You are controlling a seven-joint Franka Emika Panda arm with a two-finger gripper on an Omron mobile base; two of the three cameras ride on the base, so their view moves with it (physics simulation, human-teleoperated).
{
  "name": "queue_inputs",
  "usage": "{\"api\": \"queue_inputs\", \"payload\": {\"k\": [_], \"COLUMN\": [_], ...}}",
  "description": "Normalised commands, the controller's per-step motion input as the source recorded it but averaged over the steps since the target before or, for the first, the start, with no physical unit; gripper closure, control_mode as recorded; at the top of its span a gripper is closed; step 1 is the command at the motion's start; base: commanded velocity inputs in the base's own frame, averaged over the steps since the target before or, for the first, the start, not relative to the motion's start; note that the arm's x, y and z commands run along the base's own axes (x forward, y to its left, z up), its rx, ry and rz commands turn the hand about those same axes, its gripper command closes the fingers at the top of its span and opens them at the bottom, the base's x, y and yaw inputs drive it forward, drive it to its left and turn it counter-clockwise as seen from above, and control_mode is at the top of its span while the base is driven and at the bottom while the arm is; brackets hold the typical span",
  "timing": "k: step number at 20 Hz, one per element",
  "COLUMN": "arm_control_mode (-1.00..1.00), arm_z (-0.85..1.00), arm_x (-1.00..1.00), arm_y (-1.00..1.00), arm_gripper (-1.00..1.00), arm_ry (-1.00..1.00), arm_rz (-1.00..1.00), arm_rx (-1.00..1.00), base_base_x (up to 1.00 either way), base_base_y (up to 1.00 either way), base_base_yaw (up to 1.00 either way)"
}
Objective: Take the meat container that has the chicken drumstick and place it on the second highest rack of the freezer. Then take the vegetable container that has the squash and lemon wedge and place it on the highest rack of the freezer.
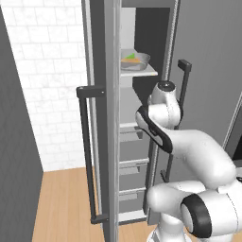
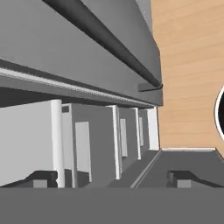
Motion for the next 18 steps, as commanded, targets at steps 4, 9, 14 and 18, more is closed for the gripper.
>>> {"api": "queue_inputs", "payload": {"k": [4, 9, 14, 18], "arm_control_mode": [-1.0, 1.0, 1.0, 1.0], "arm_z": [-0.52, -0.28, 0.0, 0.0], "arm_x": [-1.0, -0.6, 0.0, 0.0], "arm_y": [-0.3, 0.0, 0.0, 0.0], "arm_gripper": [-1.0, -1.0, -1.0, -1.0], "arm_ry": [0.14, 0.11, 0.0, 0.0], "arm_rz": [-0.08, -0.1, 0.0, 0.0], "arm_rx": [0.09, 0.03, 0.0, 0.0], "base_base_x": [0.0, -0.4, -1.0, -0.85], "base_base_y": [0.0, 0.0, 0.0, -0.66], "base_base_yaw": [0.0, -0.09, -0.48, -0.57]}}
